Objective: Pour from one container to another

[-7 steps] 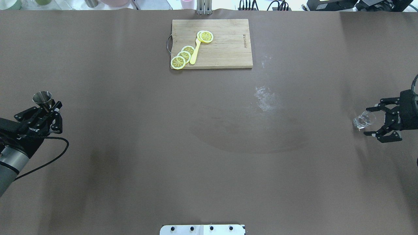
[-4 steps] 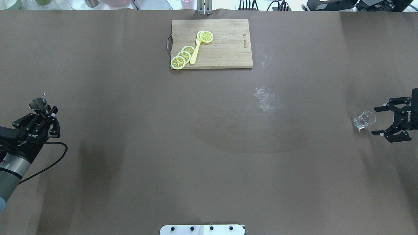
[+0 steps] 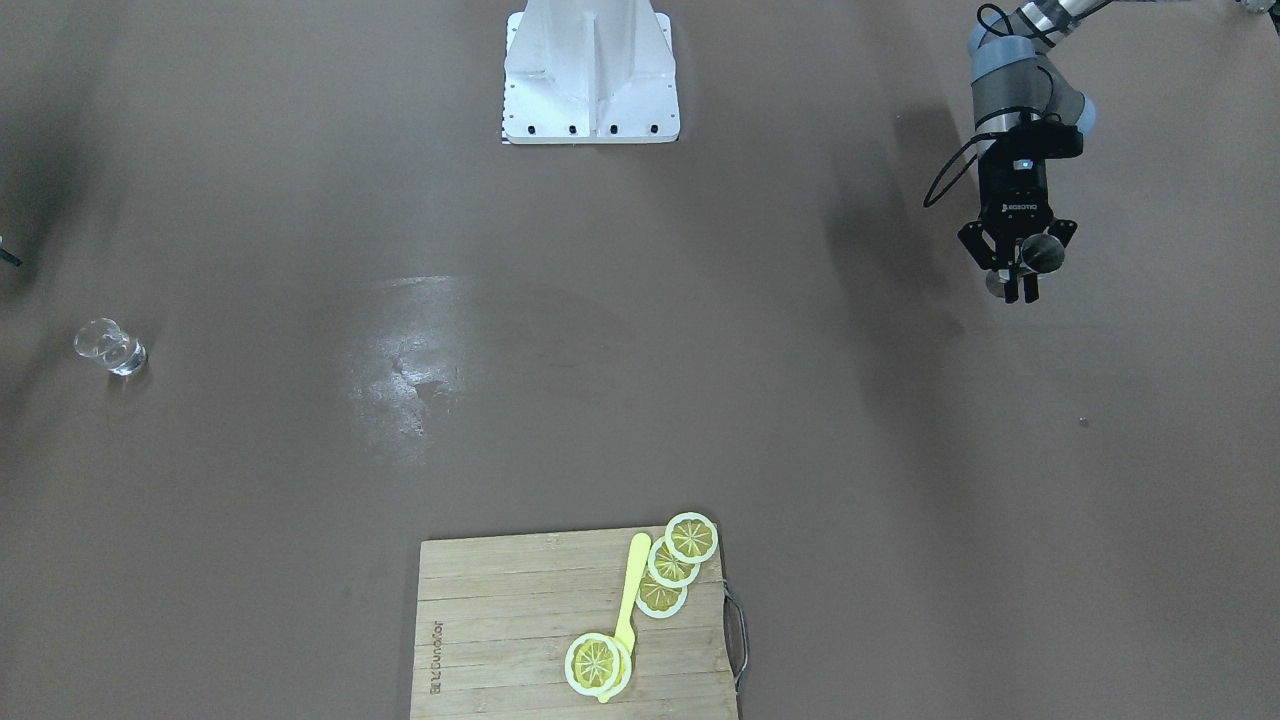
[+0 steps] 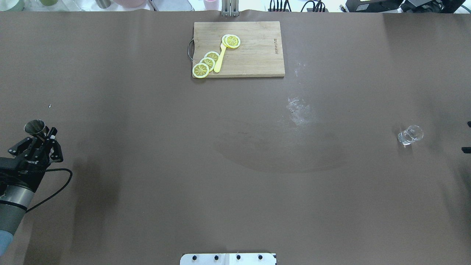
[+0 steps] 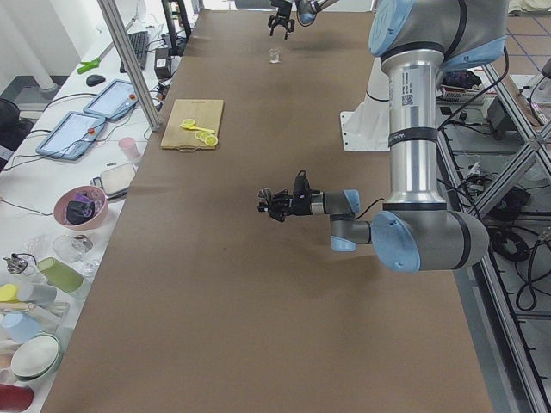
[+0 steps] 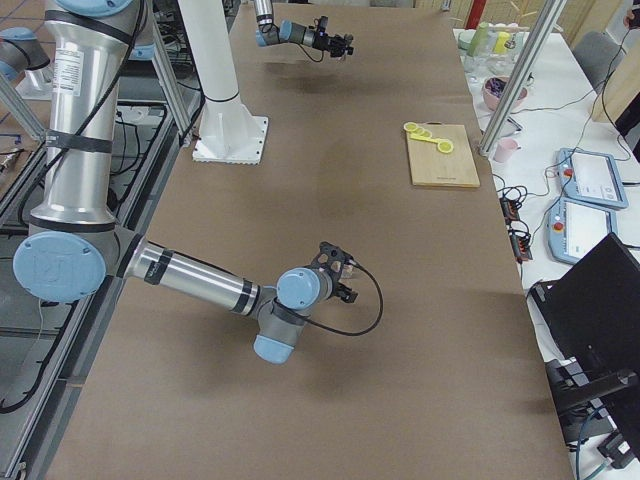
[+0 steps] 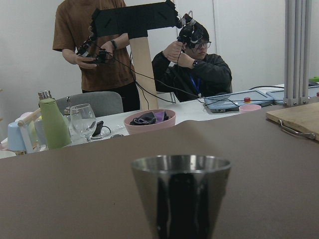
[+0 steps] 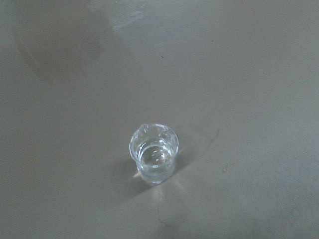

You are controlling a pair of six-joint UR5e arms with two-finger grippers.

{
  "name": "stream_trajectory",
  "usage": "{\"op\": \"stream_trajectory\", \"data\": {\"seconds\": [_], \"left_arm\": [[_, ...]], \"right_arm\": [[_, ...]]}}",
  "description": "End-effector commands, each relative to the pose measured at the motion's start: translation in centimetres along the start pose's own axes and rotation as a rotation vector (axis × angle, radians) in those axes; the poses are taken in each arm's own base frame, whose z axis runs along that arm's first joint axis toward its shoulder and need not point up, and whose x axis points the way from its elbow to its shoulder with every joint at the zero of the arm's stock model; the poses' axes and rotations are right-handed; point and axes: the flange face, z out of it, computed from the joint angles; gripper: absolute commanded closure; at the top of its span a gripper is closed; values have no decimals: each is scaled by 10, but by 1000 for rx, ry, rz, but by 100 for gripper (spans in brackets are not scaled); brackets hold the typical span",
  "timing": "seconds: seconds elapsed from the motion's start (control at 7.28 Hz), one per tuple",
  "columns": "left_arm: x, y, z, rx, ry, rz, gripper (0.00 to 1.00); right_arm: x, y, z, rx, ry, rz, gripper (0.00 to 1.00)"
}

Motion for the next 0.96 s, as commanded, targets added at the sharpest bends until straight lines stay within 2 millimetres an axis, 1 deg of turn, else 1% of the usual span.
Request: {"op": "stream_trajectory", "data": {"seconds": [0.0,0.14,0.27,0.41,0.55,0.69,0.82], "left_arm": [[1,4,0,22,-16,-49,100],[2,4,0,24,-17,-54,100],[4,4,0,24,-16,-57,100],[3,4,0,23,-15,-65,100],[3,7,0,19,-13,-91,100],[3,12,0,17,-14,-87,100],[6,18,2,21,-19,-96,100]], "right_arm": [[10,59,-55,-53,124,228,0],[17,71,-73,-69,186,355,0],[26,62,-78,-83,214,534,0],[35,53,-80,-120,254,645,0],[43,54,-80,-151,327,673,0],[53,51,-80,-187,349,729,0],[63,33,-80,-234,377,784,0]]}}
